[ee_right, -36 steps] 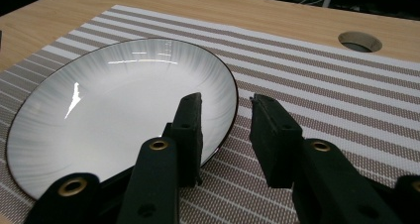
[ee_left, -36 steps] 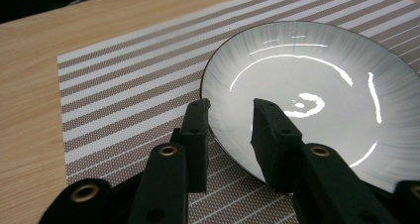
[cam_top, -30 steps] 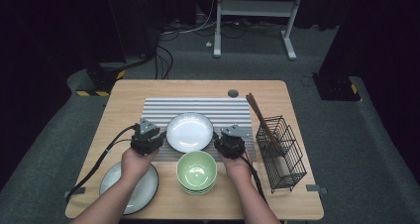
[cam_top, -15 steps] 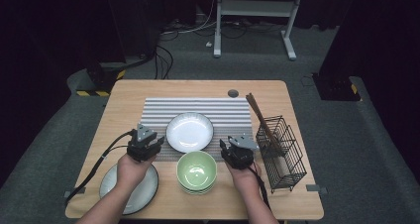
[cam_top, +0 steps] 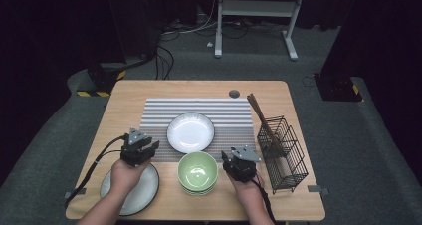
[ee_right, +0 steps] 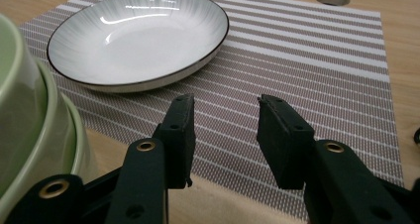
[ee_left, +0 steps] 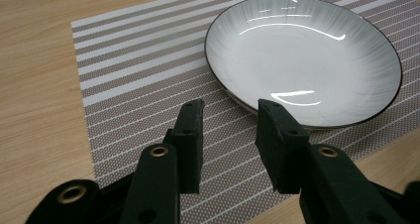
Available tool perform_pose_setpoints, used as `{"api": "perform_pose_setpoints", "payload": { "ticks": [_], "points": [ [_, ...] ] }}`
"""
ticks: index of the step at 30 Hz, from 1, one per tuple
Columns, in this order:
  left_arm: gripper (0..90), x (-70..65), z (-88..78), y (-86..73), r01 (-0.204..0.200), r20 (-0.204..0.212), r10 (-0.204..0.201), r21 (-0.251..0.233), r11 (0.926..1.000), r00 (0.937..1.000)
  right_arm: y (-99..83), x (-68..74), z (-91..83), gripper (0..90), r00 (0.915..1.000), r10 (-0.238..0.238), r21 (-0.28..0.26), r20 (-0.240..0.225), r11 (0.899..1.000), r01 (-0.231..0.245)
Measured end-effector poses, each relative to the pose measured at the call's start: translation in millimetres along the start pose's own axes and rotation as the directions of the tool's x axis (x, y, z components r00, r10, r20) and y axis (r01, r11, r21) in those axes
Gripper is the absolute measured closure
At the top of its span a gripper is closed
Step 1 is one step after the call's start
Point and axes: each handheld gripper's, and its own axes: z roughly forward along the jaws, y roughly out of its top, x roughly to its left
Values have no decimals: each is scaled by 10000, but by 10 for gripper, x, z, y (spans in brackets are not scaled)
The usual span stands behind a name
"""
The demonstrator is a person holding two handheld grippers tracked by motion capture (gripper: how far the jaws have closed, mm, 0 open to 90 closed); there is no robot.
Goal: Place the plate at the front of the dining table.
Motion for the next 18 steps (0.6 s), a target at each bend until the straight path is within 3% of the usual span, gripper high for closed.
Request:
{"api": "perform_pose_setpoints", "payload": {
  "ticks": [8,12,18],
  "points": [
    [623,79,-79,-113,44,18,-44,96,9999,10000,-107,18,-82,576,9997,-212,198,122,9996,210],
    [612,109,-85,-162,249,208,-253,197,9995,9995,-153,30,-126,538,9993,-338,371,163,9988,332],
    [585,115,-74,-178,91,463,-114,499,9987,9989,-243,24,-158,537,9990,-327,294,297,9991,318]
  ]
}}
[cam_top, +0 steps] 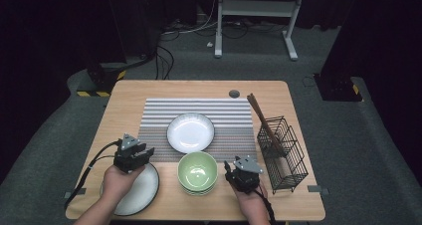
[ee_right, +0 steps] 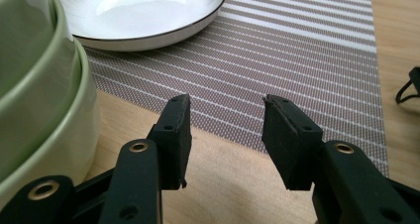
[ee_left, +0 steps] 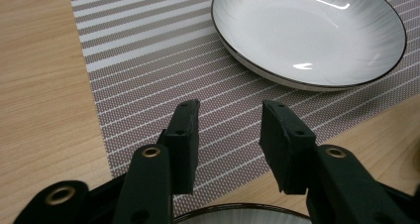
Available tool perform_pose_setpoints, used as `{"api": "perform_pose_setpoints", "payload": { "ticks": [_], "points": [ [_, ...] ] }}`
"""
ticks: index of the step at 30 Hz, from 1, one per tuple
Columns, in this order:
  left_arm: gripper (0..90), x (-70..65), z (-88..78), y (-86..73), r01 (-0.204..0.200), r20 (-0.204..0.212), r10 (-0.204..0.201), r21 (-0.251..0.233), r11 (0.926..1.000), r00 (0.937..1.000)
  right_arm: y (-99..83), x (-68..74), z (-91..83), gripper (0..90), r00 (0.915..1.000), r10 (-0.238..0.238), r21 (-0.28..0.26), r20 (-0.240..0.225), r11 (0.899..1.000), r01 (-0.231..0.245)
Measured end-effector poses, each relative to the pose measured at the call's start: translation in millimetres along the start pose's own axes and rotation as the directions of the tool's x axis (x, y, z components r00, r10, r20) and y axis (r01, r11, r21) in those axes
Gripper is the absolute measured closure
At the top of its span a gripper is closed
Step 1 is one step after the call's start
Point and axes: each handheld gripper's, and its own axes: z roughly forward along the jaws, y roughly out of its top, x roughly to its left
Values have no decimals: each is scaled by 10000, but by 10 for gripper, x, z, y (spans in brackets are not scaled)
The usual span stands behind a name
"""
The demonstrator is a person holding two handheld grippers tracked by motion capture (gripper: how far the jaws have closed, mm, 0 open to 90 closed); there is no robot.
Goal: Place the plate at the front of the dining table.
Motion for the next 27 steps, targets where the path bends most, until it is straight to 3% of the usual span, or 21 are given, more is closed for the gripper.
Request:
{"api": "perform_pose_setpoints", "payload": {
  "ticks": [4,7,9,12,17,25,27],
  "points": [
    [574,-11,2,23,-209,111,205,291,9994,9997,-32,-10,11,530,10000,-51,63,-82,10000,52],
    [568,-35,-4,53,-664,191,654,608,9959,9977,-50,-7,21,527,9998,-72,157,-209,9998,75],
    [573,-14,1,101,-539,612,487,878,9947,9969,-52,-6,17,525,9996,-49,159,-268,9999,53],
    [572,14,10,170,-389,924,284,1133,9928,9953,-59,-10,13,524,9994,-6,170,-332,9999,11],
    [571,20,36,233,-668,1105,482,1706,9831,9927,-66,-23,-9,524,9994,43,124,-344,9999,-39],
    [569,22,29,278,-1001,1282,738,2135,9718,9890,-75,-75,-20,523,9991,204,190,-367,9996,-198],
    [567,44,30,310,-882,1462,547,2337,9683,9877,-77,-97,-15,523,9988,334,243,-368,9992,-325]
  ]
}}
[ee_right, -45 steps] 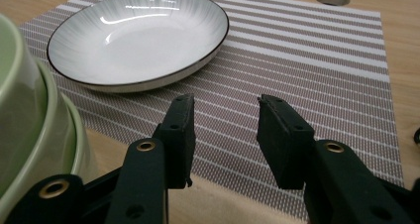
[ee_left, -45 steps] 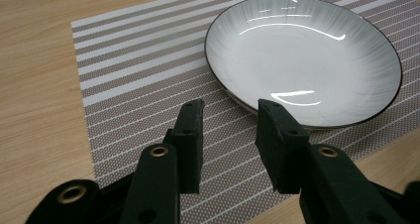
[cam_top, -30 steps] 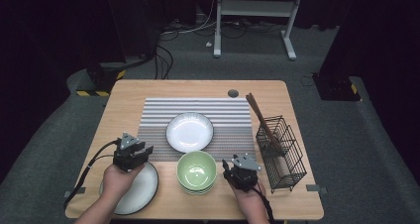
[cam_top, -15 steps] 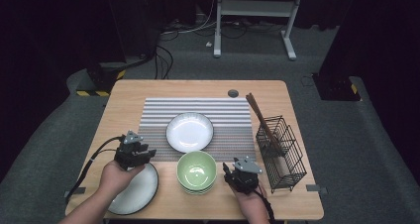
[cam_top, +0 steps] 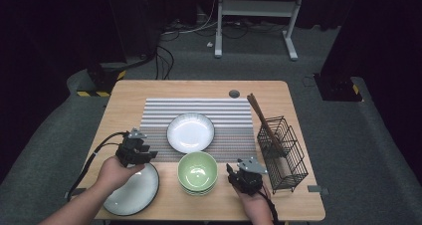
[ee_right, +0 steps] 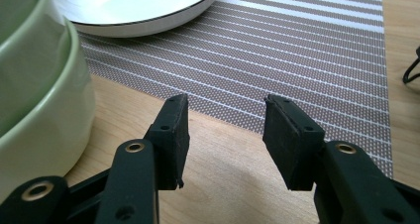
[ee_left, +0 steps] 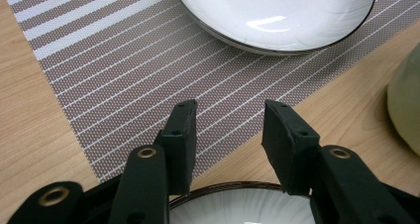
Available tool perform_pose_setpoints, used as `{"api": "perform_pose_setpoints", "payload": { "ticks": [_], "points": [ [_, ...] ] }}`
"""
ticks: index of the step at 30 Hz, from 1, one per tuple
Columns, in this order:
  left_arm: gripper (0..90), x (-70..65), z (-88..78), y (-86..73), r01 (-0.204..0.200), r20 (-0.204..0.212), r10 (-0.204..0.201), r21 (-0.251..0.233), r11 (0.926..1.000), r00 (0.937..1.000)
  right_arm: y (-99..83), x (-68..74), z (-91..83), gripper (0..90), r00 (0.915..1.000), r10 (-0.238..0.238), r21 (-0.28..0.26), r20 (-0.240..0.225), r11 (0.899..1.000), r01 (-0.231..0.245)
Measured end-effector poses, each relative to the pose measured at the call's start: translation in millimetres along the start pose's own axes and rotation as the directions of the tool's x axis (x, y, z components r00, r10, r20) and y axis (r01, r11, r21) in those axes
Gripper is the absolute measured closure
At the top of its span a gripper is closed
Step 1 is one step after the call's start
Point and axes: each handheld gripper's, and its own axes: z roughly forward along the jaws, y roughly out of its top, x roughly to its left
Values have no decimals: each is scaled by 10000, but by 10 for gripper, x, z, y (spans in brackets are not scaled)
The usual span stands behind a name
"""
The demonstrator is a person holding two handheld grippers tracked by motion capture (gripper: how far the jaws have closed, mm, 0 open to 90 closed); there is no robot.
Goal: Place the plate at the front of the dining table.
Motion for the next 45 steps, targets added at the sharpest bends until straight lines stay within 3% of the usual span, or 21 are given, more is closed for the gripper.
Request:
{"api": "perform_pose_setpoints", "payload": {
  "ticks": [3,9,15,20,22,27,30,34,40,43,44,45],
  "points": [
    [567,1,-2,32,-202,-104,205,278,9994,9997,2,-19,9,524,9999,114,12,-13,9999,-114],
    [566,-9,13,99,-348,221,329,930,9951,9992,14,-15,15,526,9998,150,2,-110,9999,-150],
    [564,2,17,168,-139,664,43,1448,9894,9978,20,-7,36,523,9994,164,61,-303,9999,-162],
    [563,-6,30,242,-85,726,-50,1848,9827,9974,25,-22,36,527,9988,210,59,-440,9998,-207],
    [561,-4,47,269,25,851,-213,2151,9766,9961,26,-23,22,542,9989,119,-92,-445,9999,-123],
    [560,-12,63,333,-48,622,-118,2600,9656,9980,40,-29,10,539,9986,165,-173,-508,9997,-174],
    [555,-17,81,367,-77,668,-134,3055,9522,9977,42,-24,15,539,9984,185,-143,-535,9997,-193],
    [556,-34,113,383,-314,431,169,3610,9320,9989,45,-27,12,537,9984,162,-183,-538,9997,-172],
    [542,-44,126,435,-377,458,214,3927,9189,9987,38,-43,13,537,9983,250,-137,-533,9996,-257],
    [535,-28,128,467,-163,581,-77,4013,9158,9983,37,-42,22,527,9980,306,-47,-546,9995,-309],
    [532,-27,123,486,-198,568,-40,4121,9109,9984,37,-42,26,522,9979,329,0,-555,9995,-329],
    [533,-37,114,499,-245,542,25,4093,9121,9985,38,-45,29,518,9978,357,58,-560,9994,-355]
  ]
}}
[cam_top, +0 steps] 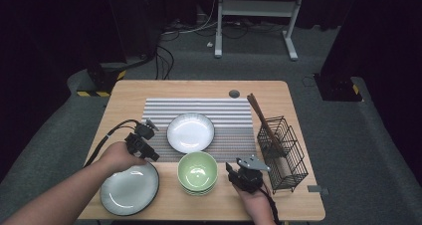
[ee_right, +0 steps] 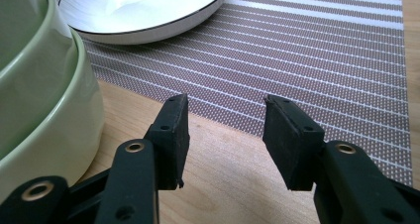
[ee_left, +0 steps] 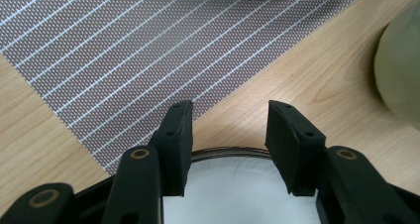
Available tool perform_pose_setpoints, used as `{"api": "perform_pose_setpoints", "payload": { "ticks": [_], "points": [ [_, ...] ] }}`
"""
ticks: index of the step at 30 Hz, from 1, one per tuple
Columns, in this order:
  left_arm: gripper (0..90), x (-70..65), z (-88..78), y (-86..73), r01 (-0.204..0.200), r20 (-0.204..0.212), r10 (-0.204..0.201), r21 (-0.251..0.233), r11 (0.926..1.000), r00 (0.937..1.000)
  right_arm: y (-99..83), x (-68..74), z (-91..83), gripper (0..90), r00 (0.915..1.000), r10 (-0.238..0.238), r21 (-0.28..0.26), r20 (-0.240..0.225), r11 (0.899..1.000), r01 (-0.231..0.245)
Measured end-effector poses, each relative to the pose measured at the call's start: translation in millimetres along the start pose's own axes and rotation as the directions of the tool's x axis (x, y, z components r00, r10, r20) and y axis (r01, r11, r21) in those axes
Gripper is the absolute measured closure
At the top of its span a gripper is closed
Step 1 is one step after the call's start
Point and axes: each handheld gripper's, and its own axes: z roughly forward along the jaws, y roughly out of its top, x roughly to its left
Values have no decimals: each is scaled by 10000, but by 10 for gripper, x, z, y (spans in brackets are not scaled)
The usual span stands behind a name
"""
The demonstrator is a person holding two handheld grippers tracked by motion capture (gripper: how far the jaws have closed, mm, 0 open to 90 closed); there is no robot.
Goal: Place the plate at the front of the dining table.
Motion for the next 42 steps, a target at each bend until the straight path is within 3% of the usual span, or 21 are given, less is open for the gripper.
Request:
{"api": "perform_pose_setpoints", "payload": {
  "ticks": [13,16,21,27,30,42],
  "points": [
    [515,-179,-119,97,-237,626,206,498,9985,9978,0,26,-10,509,9999,-114,83,40,9999,113],
    [515,-217,-151,94,-268,555,243,451,9986,9982,-2,29,8,509,9998,-180,126,55,9998,180],
    [511,-277,-194,89,-134,943,110,259,9996,9955,-11,19,7,509,9998,-192,149,78,9997,191],
    [511,-323,-239,111,-238,992,220,168,9996,9948,-14,20,-3,508,9999,-124,129,115,9998,123],
    [511,-320,-267,127,-83,1272,78,35,10000,9918,-17,23,7,508,9998,-194,161,101,9997,193],
    [499,-406,-349,163,-325,1198,352,-250,9992,9922,-30,13,24,517,9997,-149,257,184,9996,145]
  ]
}}
